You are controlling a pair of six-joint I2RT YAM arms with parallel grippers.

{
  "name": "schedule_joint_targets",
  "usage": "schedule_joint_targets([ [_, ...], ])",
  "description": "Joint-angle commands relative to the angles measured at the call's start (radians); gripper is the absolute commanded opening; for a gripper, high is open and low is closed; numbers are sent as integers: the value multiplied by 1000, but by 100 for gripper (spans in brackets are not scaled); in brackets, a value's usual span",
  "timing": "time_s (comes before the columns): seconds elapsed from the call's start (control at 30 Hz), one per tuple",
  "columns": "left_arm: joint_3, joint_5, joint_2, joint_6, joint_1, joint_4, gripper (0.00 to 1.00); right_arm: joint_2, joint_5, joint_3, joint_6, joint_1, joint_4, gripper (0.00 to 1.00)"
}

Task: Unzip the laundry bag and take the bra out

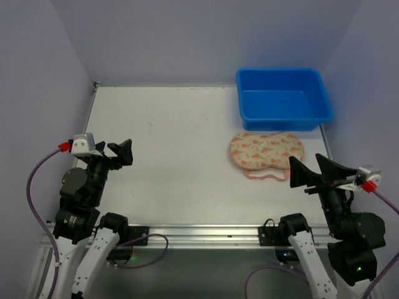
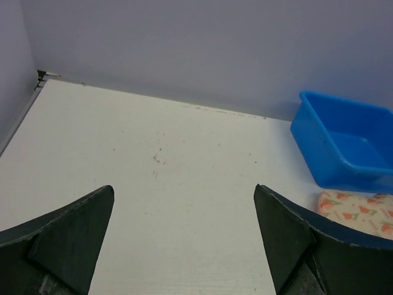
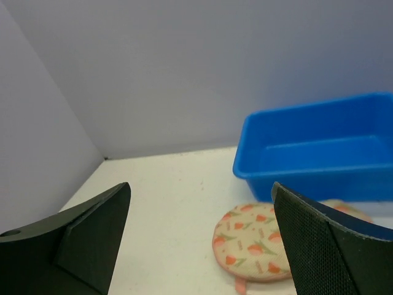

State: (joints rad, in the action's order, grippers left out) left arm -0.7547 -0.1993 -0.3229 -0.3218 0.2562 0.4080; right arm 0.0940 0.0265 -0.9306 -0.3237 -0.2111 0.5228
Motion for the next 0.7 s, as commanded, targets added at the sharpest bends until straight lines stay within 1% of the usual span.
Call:
schedule_joint_targets([
  [0.0, -2, 47, -62, 16, 5, -18, 100, 150, 10, 0, -92, -5, 63, 99],
  [0.03, -3, 57, -94, 18, 5, -21, 100, 186, 16, -4, -135, -5, 95, 99],
  [0.07, -5, 69, -110, 18, 5, -21, 100, 272, 13, -8, -150, -5, 114, 99],
  [0.1, -6, 72, -128, 21, 5, -21, 100, 320, 10, -7, -166, -5, 130, 99],
  [0.13, -6, 80, -160, 23, 5, -23, 100, 367, 21, -8, -214, -5, 175, 99],
  [0.17, -6, 81, -174, 24, 5, -26, 100, 469, 70, -11, -251, -5, 206, 99],
  [0.2, -3, 83, -188, 21, 5, -32, 100, 521, 69, -8, -286, -5, 226, 99],
  [0.23, 2, 83, -211, 17, 5, -52, 100, 568, 66, 2, -307, -5, 206, 99],
  [0.27, 9, 86, -222, 15, 5, -60, 100, 649, 61, 39, -319, -5, 182, 99],
  [0.3, 17, 87, -229, 15, 5, -70, 100, 688, 52, 61, -362, -5, 157, 99],
  [0.33, 28, 89, -241, 15, 5, -98, 100, 728, 53, 81, -380, -5, 91, 99],
  [0.37, 47, 93, -246, 16, 5, -112, 100, 765, 65, 116, -397, -5, 53, 99],
  [0.4, 57, 97, -249, 18, 5, -124, 100, 850, 93, 124, -417, -5, 25, 99],
  [0.47, 86, 104, -249, 21, 3, -150, 100, 947, 116, 127, -455, -5, -56, 99],
  [0.5, 98, 106, -248, 20, 3, -161, 100, 1045, 128, 122, -477, -5, -79, 99],
  [0.53, 109, 107, -242, 17, 3, -173, 100, 1094, 141, 121, -482, -5, -131, 99],
  [0.6, 121, 118, -235, 16, 2, -169, 100, 1192, 144, 92, -498, -5, -155, 99],
  [0.63, 123, 115, -228, 21, 0, -158, 100, 1275, 144, 81, -500, -7, -184, 99],
  [0.67, 126, 97, -225, 26, 0, -153, 100, 1309, 139, 70, -511, -7, -196, 97],
])
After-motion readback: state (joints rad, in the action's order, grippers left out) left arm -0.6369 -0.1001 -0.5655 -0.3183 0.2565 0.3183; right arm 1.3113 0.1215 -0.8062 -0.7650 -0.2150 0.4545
